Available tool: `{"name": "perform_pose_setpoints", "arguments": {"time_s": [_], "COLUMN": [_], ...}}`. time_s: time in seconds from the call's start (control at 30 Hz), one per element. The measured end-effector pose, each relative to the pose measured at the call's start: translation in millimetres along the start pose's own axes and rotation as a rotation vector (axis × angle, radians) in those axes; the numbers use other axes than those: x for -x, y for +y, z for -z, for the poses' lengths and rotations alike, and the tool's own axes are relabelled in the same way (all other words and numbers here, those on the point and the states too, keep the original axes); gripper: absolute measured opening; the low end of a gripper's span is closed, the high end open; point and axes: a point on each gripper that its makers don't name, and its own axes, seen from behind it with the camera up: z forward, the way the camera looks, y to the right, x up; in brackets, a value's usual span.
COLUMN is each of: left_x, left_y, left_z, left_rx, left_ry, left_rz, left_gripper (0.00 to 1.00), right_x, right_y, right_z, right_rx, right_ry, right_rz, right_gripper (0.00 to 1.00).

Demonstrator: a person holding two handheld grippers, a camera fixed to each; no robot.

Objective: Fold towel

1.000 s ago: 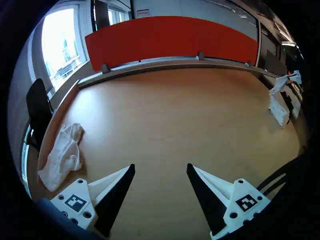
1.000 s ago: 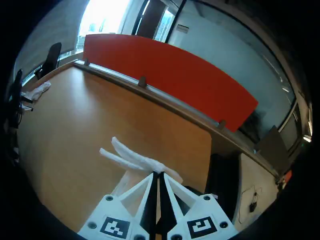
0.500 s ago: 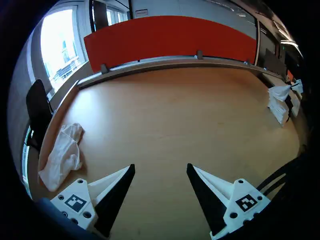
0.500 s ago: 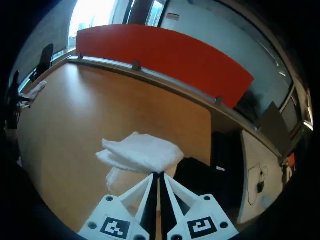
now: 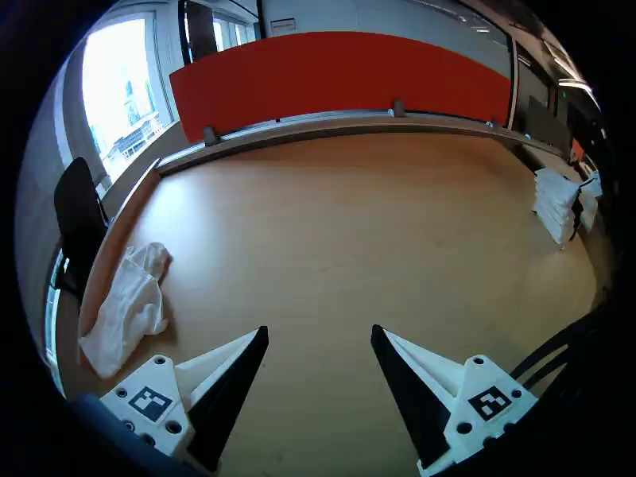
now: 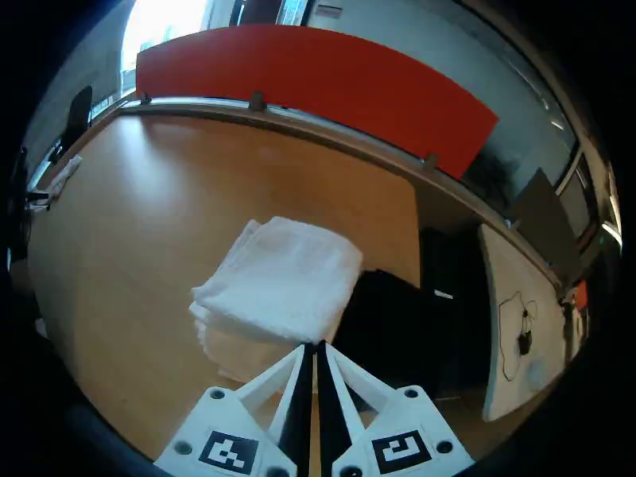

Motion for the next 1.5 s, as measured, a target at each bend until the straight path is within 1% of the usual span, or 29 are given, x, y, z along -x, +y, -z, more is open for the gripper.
{"name": "perform_pose_setpoints", "arguments": {"time_s": [0.4,0.87,1.1,1.5], "left_x": [2,6,6,5], "left_y": [-5.0,-6.7,-7.5,-7.0], "left_z": [3.5,5.1,5.0,5.1], "left_rx": [-0.009,-0.013,-0.014,-0.013], "left_ry": [-0.004,-0.008,-0.010,-0.009], "left_rz": [0.002,-0.003,-0.002,-0.006], "left_gripper": [0.96,0.96,0.96,0.96], "right_x": [17,31,32,33], "right_y": [5,10,9,14], "right_z": [-11.5,-22.5,-24.3,-26.2], "right_rx": [0.006,0.043,0.051,0.066], "right_ry": [-0.050,-0.082,-0.082,-0.083], "right_rz": [-0.042,-0.069,-0.077,-0.095], "right_gripper": [0.04,0.04,0.05,0.05]}}
